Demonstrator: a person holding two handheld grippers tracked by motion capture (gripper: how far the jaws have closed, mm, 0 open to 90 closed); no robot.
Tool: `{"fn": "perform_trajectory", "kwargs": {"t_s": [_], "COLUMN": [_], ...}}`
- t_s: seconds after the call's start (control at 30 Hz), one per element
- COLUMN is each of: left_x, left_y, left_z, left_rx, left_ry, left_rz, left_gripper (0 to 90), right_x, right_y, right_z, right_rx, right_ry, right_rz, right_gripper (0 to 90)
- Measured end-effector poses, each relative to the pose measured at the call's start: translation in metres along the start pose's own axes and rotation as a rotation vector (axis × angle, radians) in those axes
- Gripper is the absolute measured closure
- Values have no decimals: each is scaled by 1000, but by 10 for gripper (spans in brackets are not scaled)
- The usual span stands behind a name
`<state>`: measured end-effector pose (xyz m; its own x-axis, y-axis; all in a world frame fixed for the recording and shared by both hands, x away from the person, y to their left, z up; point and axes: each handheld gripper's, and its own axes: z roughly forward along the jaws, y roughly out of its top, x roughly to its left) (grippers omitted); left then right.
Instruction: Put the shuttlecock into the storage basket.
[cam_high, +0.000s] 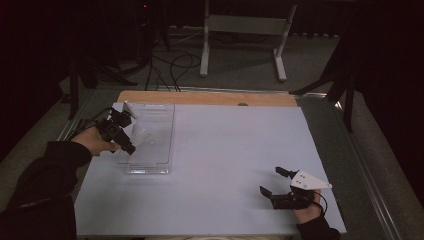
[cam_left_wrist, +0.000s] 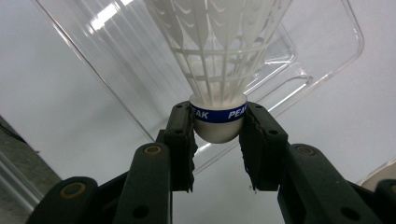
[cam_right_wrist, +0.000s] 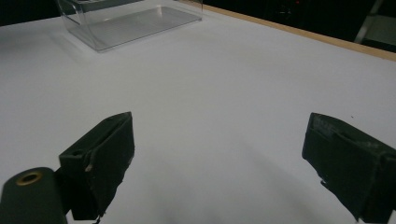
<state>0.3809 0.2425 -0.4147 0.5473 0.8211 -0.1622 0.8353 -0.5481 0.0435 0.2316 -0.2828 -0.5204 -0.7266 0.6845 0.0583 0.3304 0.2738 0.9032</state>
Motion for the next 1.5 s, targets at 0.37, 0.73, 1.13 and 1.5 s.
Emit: {"fn": "perform_trajectory", "kwargs": {"t_s": [0.37,0.73,1.13,1.5], "left_x": [6,4,2,-1], "left_y": [2,5,8,10], "left_z": [18,25,22,8], "left_rx": [39,103,119,56], "left_ry": [34,49,44,41], "left_rz": [-34,-38,-42,-31], "left_gripper": [661,659,629,456], "right_x": [0,-1,-1,-1], "right_y": [0,0,0,0], "right_z": [0,-1,-1,-1], "right_rx": [0,1,1,-2], "right_ry": [1,3,4,3], "right_rz": [3,2,4,1], "right_gripper": [95,95,96,96]}}
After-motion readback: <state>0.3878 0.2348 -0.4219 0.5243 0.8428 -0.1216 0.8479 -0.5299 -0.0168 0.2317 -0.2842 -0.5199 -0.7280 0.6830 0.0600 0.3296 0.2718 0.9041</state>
